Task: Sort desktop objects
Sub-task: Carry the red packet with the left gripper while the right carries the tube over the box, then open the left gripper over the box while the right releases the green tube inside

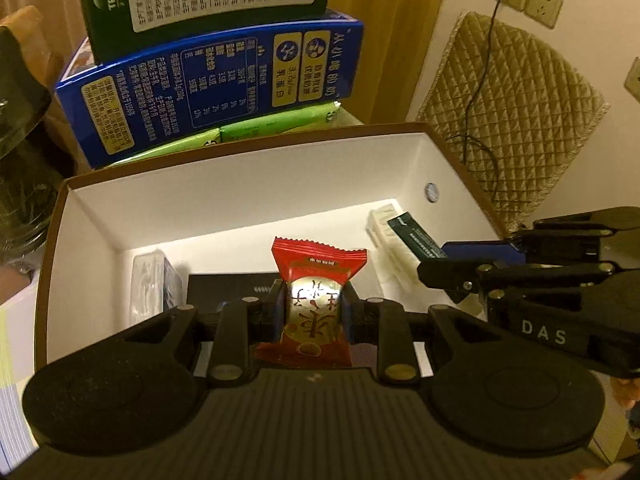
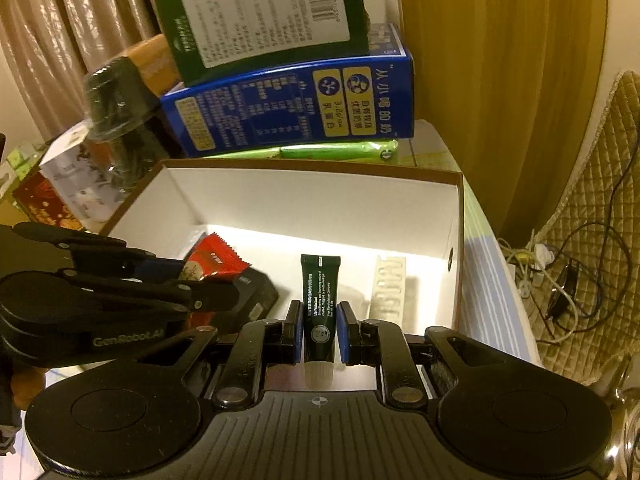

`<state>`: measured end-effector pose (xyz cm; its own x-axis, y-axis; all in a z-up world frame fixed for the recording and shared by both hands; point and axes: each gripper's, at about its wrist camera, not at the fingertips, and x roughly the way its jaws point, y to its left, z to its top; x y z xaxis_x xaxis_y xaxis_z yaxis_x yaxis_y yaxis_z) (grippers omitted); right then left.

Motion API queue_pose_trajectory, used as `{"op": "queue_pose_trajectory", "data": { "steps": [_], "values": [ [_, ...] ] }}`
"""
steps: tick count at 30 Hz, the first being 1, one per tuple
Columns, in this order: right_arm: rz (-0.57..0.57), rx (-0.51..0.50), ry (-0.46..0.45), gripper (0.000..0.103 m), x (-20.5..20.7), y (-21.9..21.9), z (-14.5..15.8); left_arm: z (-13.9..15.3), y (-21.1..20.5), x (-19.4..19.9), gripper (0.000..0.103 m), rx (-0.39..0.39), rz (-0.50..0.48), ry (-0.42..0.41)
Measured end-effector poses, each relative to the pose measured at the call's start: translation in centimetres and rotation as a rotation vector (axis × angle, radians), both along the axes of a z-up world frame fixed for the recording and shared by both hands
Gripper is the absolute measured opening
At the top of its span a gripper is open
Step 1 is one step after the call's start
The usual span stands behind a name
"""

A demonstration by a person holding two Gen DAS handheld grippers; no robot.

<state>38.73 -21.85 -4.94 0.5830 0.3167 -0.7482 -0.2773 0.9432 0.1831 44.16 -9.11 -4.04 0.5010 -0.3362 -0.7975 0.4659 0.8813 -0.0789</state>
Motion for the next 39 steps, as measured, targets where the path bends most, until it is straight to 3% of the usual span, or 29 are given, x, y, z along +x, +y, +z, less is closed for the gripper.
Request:
{"op": "queue_pose_trajectory", "data": {
  "steps": [11, 13, 15, 27, 33, 35, 37, 39],
  "values": [
    [-0.014, -0.011, 0.014, 0.014, 2.7, 0.1, -1.0, -1.4, -1.0, 3.3, 0.023, 0.001, 0.002, 0.015],
    [-0.016, -0.013, 0.018, 0.014, 2.9, 0.1, -1.2, -1.5, -1.0, 3.6, 0.031, -0.001, 0.007, 0.014],
    [-0.018, -0.015, 0.02, 0.014, 3.0, 0.1, -1.3, -1.5, -0.9, 3.8, 0.047, 0.0, 0.021, 0.011],
    [-0.022, -0.028, 0.011, 0.014, 3.9, 0.9, -1.7, -1.3, 2.1, 4.0, 0.058, 0.044, 0.087, 0.004],
    [-0.036, 0.011, -0.055, 0.016, 4.0, 1.1, -1.4, -0.8, 3.8, 3.4, 0.063, 0.057, 0.124, -0.006],
    [-0.047, 0.019, -0.068, 0.029, 3.8, 0.9, -1.1, -0.4, 4.4, 3.0, 0.065, 0.056, 0.136, -0.013],
    [-0.06, 0.03, -0.09, 0.057, 3.2, 0.7, -0.5, 0.0, 4.9, 2.5, 0.07, 0.056, 0.144, -0.025],
    [-0.055, 0.042, -0.104, 0.061, 2.5, 0.6, 0.0, 0.5, 5.5, 1.9, 0.072, 0.062, 0.154, -0.039]
  ]
}}
